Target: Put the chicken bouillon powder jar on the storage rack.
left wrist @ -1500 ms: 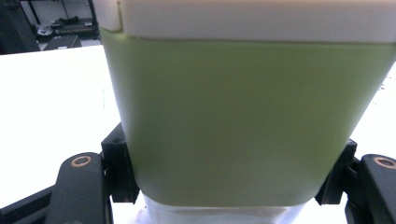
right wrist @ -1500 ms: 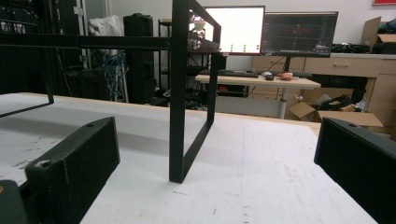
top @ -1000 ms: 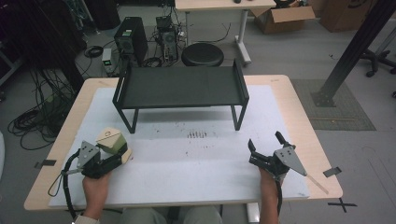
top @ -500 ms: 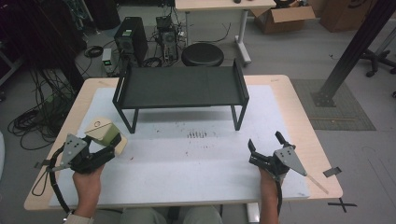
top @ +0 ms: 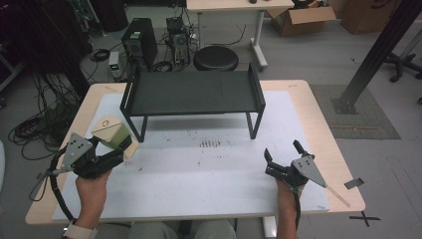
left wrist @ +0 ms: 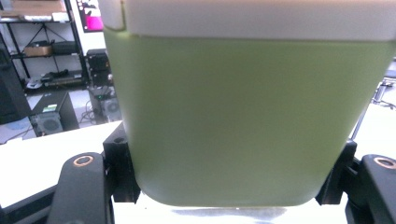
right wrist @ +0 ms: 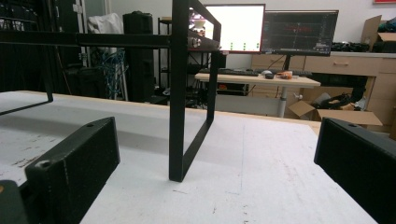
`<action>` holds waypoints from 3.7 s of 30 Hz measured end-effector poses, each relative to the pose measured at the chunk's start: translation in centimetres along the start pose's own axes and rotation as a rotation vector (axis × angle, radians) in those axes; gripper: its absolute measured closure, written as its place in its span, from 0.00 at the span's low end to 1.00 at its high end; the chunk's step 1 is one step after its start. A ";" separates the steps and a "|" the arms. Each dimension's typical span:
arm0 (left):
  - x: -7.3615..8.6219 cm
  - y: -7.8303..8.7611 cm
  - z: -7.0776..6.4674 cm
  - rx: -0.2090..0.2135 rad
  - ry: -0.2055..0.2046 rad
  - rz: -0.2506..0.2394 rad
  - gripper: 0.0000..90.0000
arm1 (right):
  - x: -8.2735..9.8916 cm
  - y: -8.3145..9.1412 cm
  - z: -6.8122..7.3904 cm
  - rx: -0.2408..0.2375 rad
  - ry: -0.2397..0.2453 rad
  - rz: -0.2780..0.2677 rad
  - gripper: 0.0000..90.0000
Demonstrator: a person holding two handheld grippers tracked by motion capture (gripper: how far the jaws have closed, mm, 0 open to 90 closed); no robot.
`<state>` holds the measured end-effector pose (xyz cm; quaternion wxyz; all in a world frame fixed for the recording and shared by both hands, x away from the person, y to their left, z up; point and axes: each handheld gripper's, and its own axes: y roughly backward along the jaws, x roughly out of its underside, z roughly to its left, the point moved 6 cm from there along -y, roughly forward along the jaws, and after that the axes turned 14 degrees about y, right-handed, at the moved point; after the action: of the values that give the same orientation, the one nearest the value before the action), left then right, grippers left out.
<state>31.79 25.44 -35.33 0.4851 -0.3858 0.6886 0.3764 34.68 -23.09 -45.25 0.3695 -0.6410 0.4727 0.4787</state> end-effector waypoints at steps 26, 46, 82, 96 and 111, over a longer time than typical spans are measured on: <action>-5.2 -4.4 -4.5 0.085 -0.024 -0.006 0.33 | 0.0 0.0 0.0 -0.002 -0.004 0.003 0.00; -7.9 -8.9 -6.4 0.117 -0.003 -0.016 0.33 | 0.0 0.0 0.0 -0.002 -0.005 0.002 0.00; -10.8 -18.8 -10.4 0.171 -0.004 0.008 0.33 | 0.0 0.0 -0.1 -0.001 -0.008 0.001 0.00; -9.9 -23.3 -9.6 0.128 0.035 0.051 0.33 | 0.0 0.0 -0.1 -0.002 -0.009 -0.001 0.00; -7.4 -26.4 -8.4 0.054 0.064 0.168 0.33 | 0.0 0.0 -0.1 0.000 -0.011 -0.003 0.00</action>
<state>53.96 8.13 -29.95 0.4398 -0.3255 0.7434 0.3846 34.71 -23.22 -45.24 0.3726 -0.6391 0.4697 0.4818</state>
